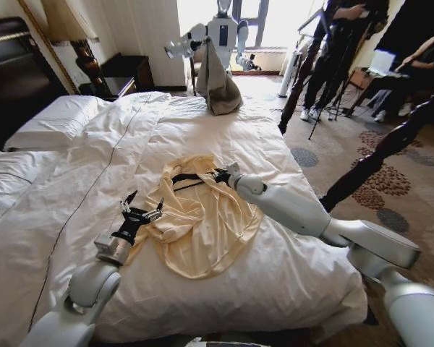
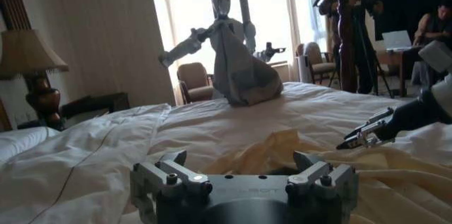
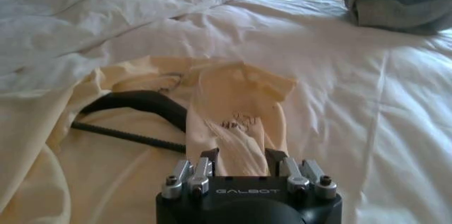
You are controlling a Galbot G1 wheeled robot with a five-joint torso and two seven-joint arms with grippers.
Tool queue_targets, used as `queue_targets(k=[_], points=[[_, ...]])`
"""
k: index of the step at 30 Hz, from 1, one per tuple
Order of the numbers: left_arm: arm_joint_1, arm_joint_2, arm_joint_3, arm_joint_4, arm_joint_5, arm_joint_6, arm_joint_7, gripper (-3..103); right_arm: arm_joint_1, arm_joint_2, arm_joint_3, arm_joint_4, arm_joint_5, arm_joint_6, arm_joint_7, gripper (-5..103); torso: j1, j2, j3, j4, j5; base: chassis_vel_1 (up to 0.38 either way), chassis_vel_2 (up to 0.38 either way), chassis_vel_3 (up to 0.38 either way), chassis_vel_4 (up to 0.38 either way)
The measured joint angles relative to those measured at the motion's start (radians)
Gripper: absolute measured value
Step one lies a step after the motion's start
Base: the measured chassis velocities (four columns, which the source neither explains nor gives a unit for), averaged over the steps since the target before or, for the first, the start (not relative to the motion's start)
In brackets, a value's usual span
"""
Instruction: Pick up the clothes from the bed and hang them on the clothes hanger.
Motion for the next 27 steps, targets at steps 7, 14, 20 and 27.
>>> queue_targets(k=[7, 14, 20, 27], points=[[0.003, 0.007, 0.009, 0.009, 0.008, 0.002, 0.001, 100, -0.06, -0.081, 0.042, 0.003, -0.024, 0.011, -0.056, 70, 0.0, 0.0, 0.0, -0.0007, 0.0, 0.0, 0.0, 0.0, 0.0], [0.003, 0.003, 0.021, 0.016, 0.022, 0.002, 0.002, 100, -0.068, -0.085, 0.078, -0.036, 0.004, 0.041, -0.146, 91, 0.0, 0.0, 0.0, -0.0004, -0.0001, 0.0, 0.0, 0.0, 0.0], [-0.003, 0.016, 0.019, 0.022, 0.021, 0.004, 0.002, 100, -0.088, -0.059, 0.104, -0.106, 0.099, 0.078, -0.221, 100, 0.0, 0.0, 0.0, -0.0004, 0.0, 0.0, 0.0, 0.0, 0.0], [-0.01, 0.02, 0.023, 0.028, 0.018, 0.007, 0.002, 100, -0.111, -0.054, 0.1, -0.122, 0.095, 0.093, -0.264, 100, 0.0, 0.0, 0.0, -0.0006, 0.0, 0.0, 0.0, 0.0, 0.0]])
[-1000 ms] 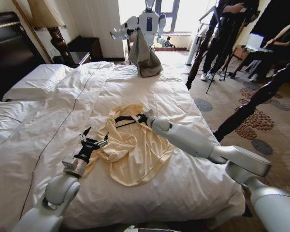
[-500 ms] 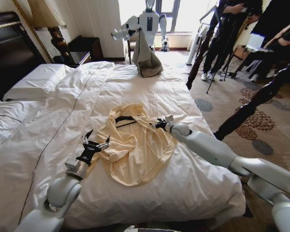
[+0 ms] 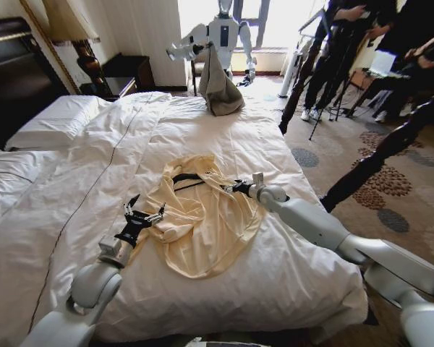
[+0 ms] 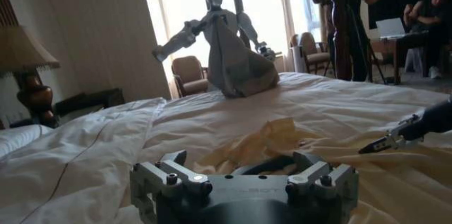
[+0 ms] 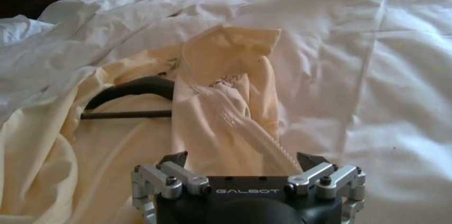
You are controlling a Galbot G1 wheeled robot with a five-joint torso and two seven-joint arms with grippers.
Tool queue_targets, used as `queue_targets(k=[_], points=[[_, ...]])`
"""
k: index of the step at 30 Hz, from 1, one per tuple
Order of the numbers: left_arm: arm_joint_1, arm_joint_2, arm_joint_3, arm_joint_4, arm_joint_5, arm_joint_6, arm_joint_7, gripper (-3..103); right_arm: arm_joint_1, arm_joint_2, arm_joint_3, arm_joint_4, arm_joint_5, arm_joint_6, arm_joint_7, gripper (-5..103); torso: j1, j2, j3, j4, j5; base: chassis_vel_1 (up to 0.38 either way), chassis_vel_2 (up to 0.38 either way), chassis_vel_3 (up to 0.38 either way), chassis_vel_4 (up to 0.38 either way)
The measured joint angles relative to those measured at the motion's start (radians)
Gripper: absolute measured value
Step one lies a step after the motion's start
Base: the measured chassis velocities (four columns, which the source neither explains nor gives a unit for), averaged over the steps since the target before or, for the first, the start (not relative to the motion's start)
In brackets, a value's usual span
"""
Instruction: Pick up the clothes from the bed and hang them on the clothes hanger.
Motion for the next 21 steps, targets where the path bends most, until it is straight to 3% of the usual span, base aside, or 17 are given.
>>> queue_targets(k=[3, 6, 8, 12, 14, 21], points=[[-0.003, 0.0, 0.001, 0.001, 0.0, 0.001, 0.0, 100, -0.006, 0.002, 0.001, -0.001, -0.011, 0.005, 0.0, 101, 0.0, 0.0, 0.0, 0.0, -0.0001, 0.0, 0.0, 0.0, 0.0], [-0.009, 0.005, 0.001, 0.008, -0.002, 0.002, -0.001, 100, -0.012, 0.001, 0.001, 0.01, -0.017, 0.012, 0.011, 87, 0.0, 0.0, 0.0, 0.0001, -0.0001, 0.0, 0.0, 0.0, 0.0], [-0.009, 0.006, 0.001, 0.009, -0.003, 0.002, -0.001, 100, -0.013, 0.0, 0.001, 0.014, -0.018, 0.014, 0.013, 87, 0.0, 0.0, 0.0, 0.0001, -0.0001, 0.0, 0.0, 0.0, 0.0], [-0.015, 0.01, 0.004, 0.01, -0.006, 0.007, -0.002, 100, -0.018, -0.023, -0.005, 0.053, -0.034, 0.015, 0.011, 65, 0.0, 0.0, 0.0, 0.0, -0.0001, 0.0, 0.0, 0.0, 0.0], [-0.016, 0.01, 0.004, 0.011, -0.007, 0.008, -0.002, 100, -0.018, -0.029, -0.008, 0.062, -0.035, 0.015, 0.011, 65, 0.0, 0.0, 0.0, 0.0, 0.0, 0.0, 0.0, 0.0, 0.0], [-0.019, 0.008, 0.005, 0.015, -0.009, 0.009, -0.003, 100, -0.025, -0.041, -0.016, 0.092, -0.051, 0.011, 0.034, 33, 0.0, 0.0, 0.0, 0.0001, 0.0, 0.0, 0.0, 0.0, 0.0]])
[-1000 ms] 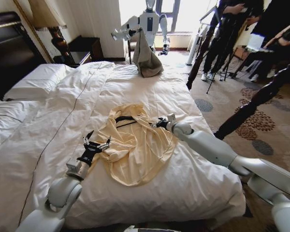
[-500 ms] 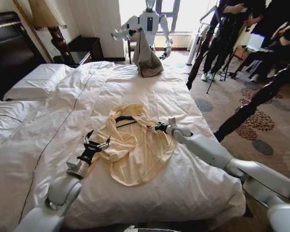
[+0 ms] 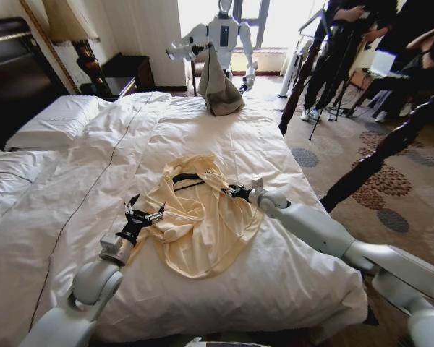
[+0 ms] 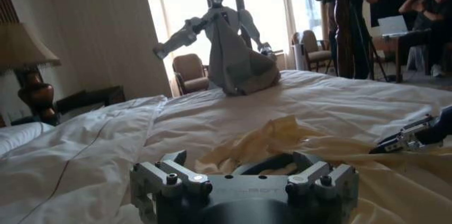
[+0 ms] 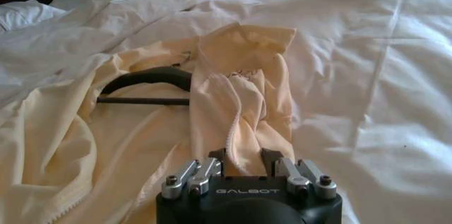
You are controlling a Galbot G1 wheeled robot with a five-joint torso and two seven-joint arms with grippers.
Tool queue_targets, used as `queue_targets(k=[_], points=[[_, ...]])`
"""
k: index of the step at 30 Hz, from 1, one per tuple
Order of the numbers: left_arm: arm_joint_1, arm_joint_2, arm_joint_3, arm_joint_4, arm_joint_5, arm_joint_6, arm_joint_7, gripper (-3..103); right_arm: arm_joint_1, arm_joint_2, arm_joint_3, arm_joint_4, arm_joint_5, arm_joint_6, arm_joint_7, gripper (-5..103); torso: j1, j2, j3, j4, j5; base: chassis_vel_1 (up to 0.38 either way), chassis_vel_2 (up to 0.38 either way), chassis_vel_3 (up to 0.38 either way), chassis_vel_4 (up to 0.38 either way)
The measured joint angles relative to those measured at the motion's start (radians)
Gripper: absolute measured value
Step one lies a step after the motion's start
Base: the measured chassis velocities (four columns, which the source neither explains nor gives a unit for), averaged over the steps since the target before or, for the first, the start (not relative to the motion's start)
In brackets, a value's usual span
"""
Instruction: Pick up the clothes from the bed and hang them on the clothes hanger.
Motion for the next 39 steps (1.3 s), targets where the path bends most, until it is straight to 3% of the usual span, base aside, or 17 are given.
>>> queue_targets(k=[2, 9, 11, 18, 29, 34, 39], points=[[0.001, 0.0, -0.001, 0.0, -0.001, 0.0, 0.0, 100, -0.001, 0.0, 0.0, 0.0, -0.002, 0.0, 0.002, 33, 0.0, 0.0, 0.0, 0.0, 0.0, 0.0, 0.0, 0.0, 0.0], [0.001, 0.003, -0.006, -0.008, -0.008, 0.003, -0.001, 100, -0.005, -0.01, 0.001, 0.006, -0.005, 0.001, 0.036, 1, 0.0, 0.0, 0.0, 0.0, 0.0, 0.0, 0.0, 0.0, 0.0], [0.0, 0.003, -0.005, -0.009, -0.008, 0.004, -0.001, 100, -0.005, -0.017, 0.0, 0.021, -0.003, 0.001, 0.048, -2, 0.0, 0.0, 0.0, -0.0001, 0.0001, 0.0, 0.0, 0.0, 0.0], [-0.001, -0.003, -0.001, -0.01, -0.008, 0.005, -0.001, 100, 0.006, -0.046, -0.027, 0.144, 0.036, -0.001, 0.099, -2, 0.0, 0.0, 0.0, -0.0002, -0.0002, 0.0, 0.0, 0.0, 0.0], [0.009, -0.004, -0.011, -0.024, -0.008, 0.006, -0.001, 100, 0.049, -0.023, -0.094, 0.283, 0.106, -0.018, 0.17, -1, 0.0, 0.0, 0.0, 0.0001, -0.0002, 0.0, 0.0, 0.0, 0.0], [0.018, -0.012, -0.017, -0.036, -0.009, 0.007, -0.002, 100, 0.075, -0.046, -0.177, 0.401, 0.177, -0.085, 0.229, 0, 0.0, 0.0, 0.0, 0.0001, -0.0003, 0.0, 0.0, 0.0, 0.0], [0.019, -0.013, -0.017, -0.043, -0.009, 0.009, -0.004, 100, 0.078, -0.078, -0.229, 0.459, 0.202, -0.105, 0.245, 0, 0.0, 0.0, 0.0, -0.0002, -0.0001, 0.0, 0.0, 0.0, 0.0]])
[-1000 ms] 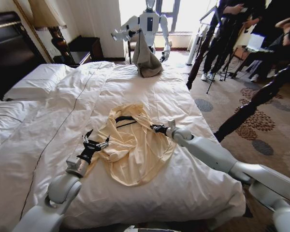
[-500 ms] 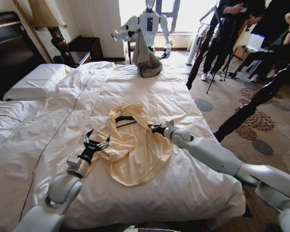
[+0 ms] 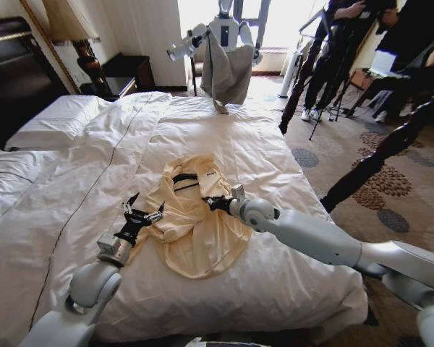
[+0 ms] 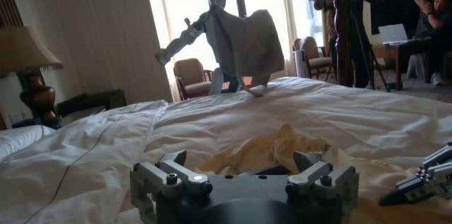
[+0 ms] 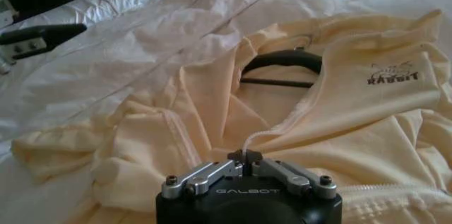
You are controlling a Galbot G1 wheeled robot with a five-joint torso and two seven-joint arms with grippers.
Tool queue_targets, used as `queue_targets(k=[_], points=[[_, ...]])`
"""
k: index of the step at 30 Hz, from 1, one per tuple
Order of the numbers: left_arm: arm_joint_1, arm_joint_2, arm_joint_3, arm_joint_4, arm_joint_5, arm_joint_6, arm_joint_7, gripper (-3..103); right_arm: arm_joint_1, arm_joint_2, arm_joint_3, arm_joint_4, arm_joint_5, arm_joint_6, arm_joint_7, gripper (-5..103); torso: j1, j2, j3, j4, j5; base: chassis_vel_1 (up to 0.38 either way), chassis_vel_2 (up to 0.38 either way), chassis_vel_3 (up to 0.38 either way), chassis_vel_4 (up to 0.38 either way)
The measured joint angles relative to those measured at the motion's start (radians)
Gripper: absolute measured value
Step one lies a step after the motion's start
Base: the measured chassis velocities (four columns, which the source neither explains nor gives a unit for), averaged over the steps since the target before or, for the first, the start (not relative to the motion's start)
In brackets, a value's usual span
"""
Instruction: Pick up the clothes from the bed and hang them on the clothes hanger.
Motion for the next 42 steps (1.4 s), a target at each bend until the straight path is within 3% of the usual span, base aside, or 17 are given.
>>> queue_targets(k=[9, 22, 26, 31, 34, 36, 40, 42], points=[[0.007, -0.009, -0.001, -0.011, 0.003, 0.004, -0.008, 100, 0.004, -0.056, -0.089, 0.113, 0.063, -0.015, 0.033, 0, 0.0, 0.0, 0.0, 0.0001, 0.0001, 0.0, 0.0, 0.0, 0.0], [0.019, -0.02, -0.01, -0.02, 0.008, 0.005, -0.009, 100, 0.012, -0.061, -0.148, 0.194, 0.141, -0.028, 0.065, 0, 0.0, 0.0, 0.0, 0.0002, 0.0, 0.0, 0.0, 0.0, 0.0], [0.019, -0.022, -0.01, -0.02, 0.008, 0.005, -0.009, 100, 0.003, -0.052, -0.16, 0.186, 0.141, -0.027, 0.097, 0, 0.0, 0.0, 0.0, 0.0002, 0.0001, 0.0, 0.0, 0.0, 0.0], [0.008, -0.018, -0.006, -0.011, 0.003, 0.008, -0.009, 100, -0.01, -0.014, -0.147, 0.174, 0.14, -0.026, 0.212, -2, 0.0, 0.0, 0.0, 0.0002, 0.0001, 0.0, 0.0, 0.0, 0.0], [-0.024, 0.001, 0.002, 0.023, -0.027, 0.026, -0.009, 100, -0.005, 0.022, -0.098, 0.149, 0.159, -0.019, 0.292, 5, 0.0, 0.0, 0.0, 0.0003, 0.0001, 0.0, 0.0, 0.0, 0.0], [-0.039, 0.013, 0.006, 0.046, -0.045, 0.038, -0.007, 100, 0.001, 0.028, -0.082, 0.142, 0.169, -0.018, 0.309, 5, 0.0, 0.0, 0.0, 0.0003, 0.0, 0.0, 0.0, 0.0, 0.0], [-0.102, 0.059, 0.028, 0.14, -0.13, 0.074, 0.003, 100, 0.016, 0.028, -0.047, 0.147, 0.193, -0.009, 0.337, 22, 0.0, 0.0, 0.0, -0.0002, -0.0003, 0.0, 0.0, 0.0, 0.0], [-0.11, 0.064, 0.028, 0.155, -0.147, 0.079, 0.002, 100, 0.019, 0.031, -0.044, 0.147, 0.194, -0.009, 0.337, 22, 0.0, 0.0, 0.0, -0.0004, -0.0003, 0.0, 0.0, 0.0, 0.0]])
